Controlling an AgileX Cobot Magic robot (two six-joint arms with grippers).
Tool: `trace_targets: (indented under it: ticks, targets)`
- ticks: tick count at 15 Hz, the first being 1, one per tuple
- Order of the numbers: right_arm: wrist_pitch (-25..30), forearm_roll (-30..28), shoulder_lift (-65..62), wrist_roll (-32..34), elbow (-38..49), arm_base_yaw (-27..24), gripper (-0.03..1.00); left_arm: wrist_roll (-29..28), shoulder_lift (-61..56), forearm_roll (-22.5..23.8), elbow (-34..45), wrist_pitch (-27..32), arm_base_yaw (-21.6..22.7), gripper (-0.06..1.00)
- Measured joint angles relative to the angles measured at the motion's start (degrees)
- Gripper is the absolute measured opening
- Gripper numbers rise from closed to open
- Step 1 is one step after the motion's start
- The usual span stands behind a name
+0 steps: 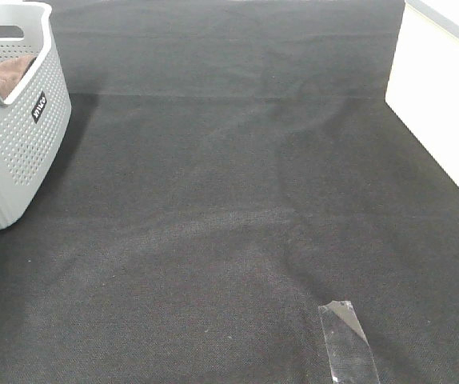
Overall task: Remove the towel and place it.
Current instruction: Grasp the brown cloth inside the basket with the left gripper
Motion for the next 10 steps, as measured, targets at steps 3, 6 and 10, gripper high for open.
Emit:
trace_targets:
  ticks: [3,6,10]
  targets:
    - [0.00,0.00,0.00,0.00,0.00,0.00,0.91,-2.98,-1.89,0.00,-0.17,0.11,-1.95,0.00]
    - [0.00,-0.06,0.00,0.00,0.00,0.00,0.91,-4.58,-2.06,0.92,-0.23,0.11,-5.44,0.00]
    - [0.00,-0.92,0.00,0.00,0.00,0.00,0.91,-4.81,-5.04,4.01,-0.23,0.17,-9.74,0.00]
